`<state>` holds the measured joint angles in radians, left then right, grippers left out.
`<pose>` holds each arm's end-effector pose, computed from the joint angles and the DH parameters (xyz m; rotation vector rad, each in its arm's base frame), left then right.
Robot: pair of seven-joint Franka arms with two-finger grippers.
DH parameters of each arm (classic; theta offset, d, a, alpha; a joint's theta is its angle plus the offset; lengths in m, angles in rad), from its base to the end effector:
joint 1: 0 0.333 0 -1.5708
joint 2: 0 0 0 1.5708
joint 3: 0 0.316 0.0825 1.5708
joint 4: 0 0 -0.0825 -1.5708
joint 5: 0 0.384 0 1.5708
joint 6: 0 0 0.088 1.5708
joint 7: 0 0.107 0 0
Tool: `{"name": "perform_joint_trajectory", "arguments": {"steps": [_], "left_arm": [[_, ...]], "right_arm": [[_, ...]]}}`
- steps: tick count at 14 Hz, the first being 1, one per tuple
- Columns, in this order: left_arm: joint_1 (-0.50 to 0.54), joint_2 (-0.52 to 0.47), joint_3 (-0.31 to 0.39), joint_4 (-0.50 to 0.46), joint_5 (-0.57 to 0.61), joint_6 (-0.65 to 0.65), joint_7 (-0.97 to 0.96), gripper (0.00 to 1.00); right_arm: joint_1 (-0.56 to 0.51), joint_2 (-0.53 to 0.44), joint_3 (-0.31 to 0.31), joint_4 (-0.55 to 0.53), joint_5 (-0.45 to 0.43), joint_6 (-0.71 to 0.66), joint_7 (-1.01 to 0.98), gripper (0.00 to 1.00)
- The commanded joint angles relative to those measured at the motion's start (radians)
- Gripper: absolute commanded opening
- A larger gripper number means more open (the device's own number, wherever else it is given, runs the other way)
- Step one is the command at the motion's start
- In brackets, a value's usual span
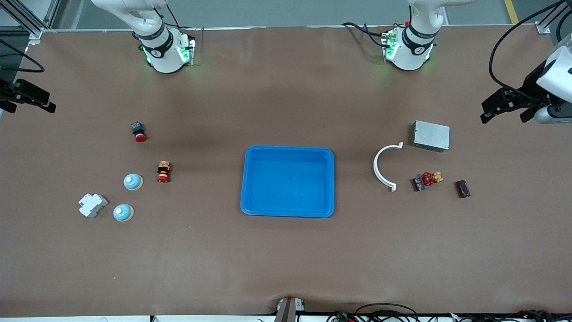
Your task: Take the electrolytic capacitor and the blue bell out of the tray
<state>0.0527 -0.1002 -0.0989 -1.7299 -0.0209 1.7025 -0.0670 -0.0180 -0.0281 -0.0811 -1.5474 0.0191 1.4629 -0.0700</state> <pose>0.5336 -0.0292 0.6148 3.1244 0.0358 0.1119 0.5322 -0.0514 0.6415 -3.1141 0.0428 0.0849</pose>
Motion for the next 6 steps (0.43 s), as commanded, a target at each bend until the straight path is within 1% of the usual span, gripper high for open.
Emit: {"name": "perform_joint_trajectory", "arguments": {"steps": [1, 6], "left_arm": [[0.003, 0.008, -0.001, 0.021, 0.015, -0.021, 0.022, 1.00], [0.001, 0.008, -0.001, 0.018, 0.015, -0.021, 0.021, 1.00]], "right_arm": [[0.004, -0.019, -0.003, -0.016, -0.005, 0.016, 0.007, 1.00], [0.004, -0.032, -0.003, -0.062, -0.005, 0.059, 0.007, 1.00]]}}
